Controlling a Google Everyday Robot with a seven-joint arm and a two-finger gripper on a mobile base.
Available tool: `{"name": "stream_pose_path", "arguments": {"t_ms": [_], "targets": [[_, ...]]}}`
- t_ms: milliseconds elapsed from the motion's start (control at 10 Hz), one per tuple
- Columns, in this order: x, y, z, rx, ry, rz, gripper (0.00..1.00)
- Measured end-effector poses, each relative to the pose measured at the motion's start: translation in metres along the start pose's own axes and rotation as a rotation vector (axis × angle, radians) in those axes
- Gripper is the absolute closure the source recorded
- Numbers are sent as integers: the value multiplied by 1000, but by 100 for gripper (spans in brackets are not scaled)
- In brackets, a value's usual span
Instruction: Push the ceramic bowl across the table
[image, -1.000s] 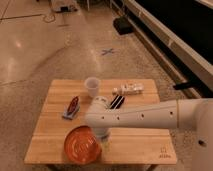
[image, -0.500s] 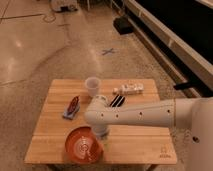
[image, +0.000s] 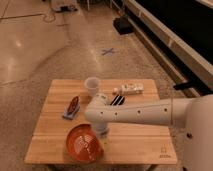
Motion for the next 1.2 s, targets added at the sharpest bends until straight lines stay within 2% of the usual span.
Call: {"name": "stream_pose_path", "arguments": {"t_ms": [1200], "targets": [[9, -18, 4, -18, -6, -30, 35]]}}
